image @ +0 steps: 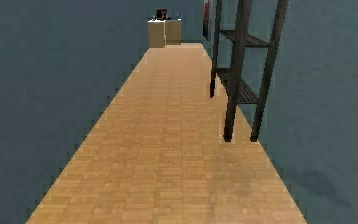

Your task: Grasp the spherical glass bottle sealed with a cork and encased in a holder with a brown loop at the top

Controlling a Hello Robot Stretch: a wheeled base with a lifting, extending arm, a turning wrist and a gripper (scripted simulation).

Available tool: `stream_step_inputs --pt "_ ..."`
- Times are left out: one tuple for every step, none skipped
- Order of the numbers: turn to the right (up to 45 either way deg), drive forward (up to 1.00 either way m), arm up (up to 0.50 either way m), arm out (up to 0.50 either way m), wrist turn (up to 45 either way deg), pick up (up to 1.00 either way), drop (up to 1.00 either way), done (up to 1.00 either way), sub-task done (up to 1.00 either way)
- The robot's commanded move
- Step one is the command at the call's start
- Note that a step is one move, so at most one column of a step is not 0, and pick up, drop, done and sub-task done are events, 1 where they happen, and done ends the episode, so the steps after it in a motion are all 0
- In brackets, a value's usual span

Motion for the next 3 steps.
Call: stream_step_inputs --pt "0.0 0.00 0.00 0.00 39.0 0.00 0.00 0.00 0.00" --pt "0.0 0.00 -0.30 0.00 0.0 0.00 0.00 0.00 0.00" --pt "0.0 0.00 0.00 0.00 0.0 1.00 0.00 0.00 0.00"
